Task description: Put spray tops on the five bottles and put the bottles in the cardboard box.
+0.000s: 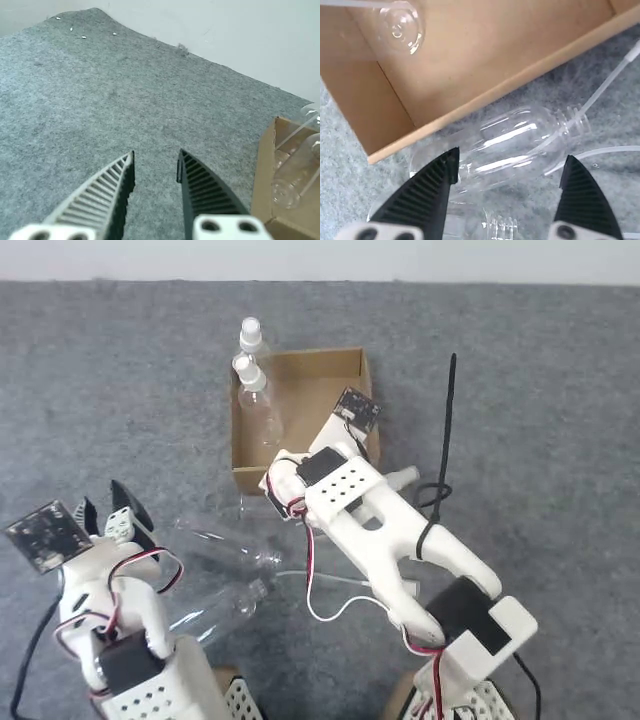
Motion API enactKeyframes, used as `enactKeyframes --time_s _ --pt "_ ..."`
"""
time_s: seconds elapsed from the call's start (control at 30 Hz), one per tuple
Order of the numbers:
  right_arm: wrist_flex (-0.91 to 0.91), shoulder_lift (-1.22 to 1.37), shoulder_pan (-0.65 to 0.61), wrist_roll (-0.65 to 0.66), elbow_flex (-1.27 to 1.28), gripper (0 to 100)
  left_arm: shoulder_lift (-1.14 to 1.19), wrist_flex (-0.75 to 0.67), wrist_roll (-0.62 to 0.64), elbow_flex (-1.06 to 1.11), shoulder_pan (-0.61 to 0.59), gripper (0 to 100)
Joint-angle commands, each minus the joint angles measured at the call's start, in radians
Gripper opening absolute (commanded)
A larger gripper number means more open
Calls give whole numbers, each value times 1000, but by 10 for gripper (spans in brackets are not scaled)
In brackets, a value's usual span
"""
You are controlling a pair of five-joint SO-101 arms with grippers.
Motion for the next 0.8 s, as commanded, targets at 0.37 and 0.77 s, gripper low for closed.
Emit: enactKeyframes --time_s 0.37,0.77 --pt "-10 54 36 -17 9 278 -15 -41 5 -15 2 130" --pt "64 85 39 -9 -9 276 -15 -41 5 -15 2 130"
